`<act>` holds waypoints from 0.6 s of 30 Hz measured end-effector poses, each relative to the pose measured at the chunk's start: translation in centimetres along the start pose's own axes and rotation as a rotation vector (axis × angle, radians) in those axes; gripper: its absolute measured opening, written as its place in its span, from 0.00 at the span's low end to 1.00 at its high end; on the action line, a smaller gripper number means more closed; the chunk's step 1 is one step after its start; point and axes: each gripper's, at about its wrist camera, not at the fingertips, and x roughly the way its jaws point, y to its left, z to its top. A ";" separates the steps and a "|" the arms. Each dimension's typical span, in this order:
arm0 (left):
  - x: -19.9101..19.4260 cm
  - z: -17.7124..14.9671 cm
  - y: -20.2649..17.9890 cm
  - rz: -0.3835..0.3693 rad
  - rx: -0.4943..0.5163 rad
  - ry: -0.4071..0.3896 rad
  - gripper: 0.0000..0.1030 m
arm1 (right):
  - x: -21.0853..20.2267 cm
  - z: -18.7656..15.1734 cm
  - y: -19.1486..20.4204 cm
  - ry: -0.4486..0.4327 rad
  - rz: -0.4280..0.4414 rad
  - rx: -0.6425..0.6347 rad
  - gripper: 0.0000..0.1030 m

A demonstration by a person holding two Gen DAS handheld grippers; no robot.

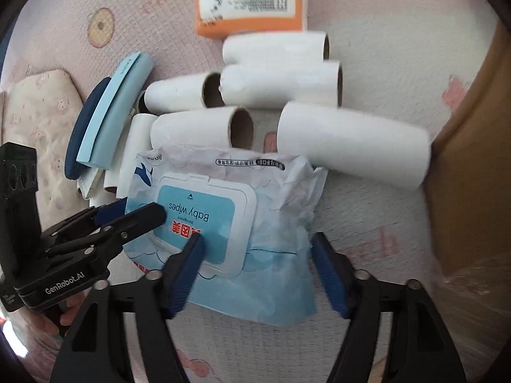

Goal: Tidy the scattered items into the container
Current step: 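Close the left gripper on the baby wipes pack while the right gripper closes on its other end, then lift the baby wipes pack with both grippers and carry it over the carton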

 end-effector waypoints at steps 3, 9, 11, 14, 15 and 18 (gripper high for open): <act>0.4 0.2 0.6 -0.050 -0.056 0.023 0.54 | 0.4 0.3 -0.2 0.005 0.014 0.008 0.76; 0.8 0.2 0.6 -0.083 -0.069 0.030 0.54 | 1.7 0.8 -0.8 0.055 0.111 0.099 0.77; 0.8 0.2 0.6 -0.086 -0.067 0.033 0.54 | 1.8 0.8 -0.9 0.052 0.122 0.114 0.77; 0.7 0.1 0.5 -0.083 -0.062 0.025 0.52 | 1.7 0.7 -0.3 0.043 0.111 0.090 0.77; 0.6 0.1 0.4 -0.081 -0.055 0.021 0.51 | 1.7 0.7 -0.1 0.039 0.108 0.083 0.77; 0.3 -0.1 0.0 -0.064 -0.032 0.005 0.49 | 1.7 0.8 0.4 0.037 0.098 0.049 0.74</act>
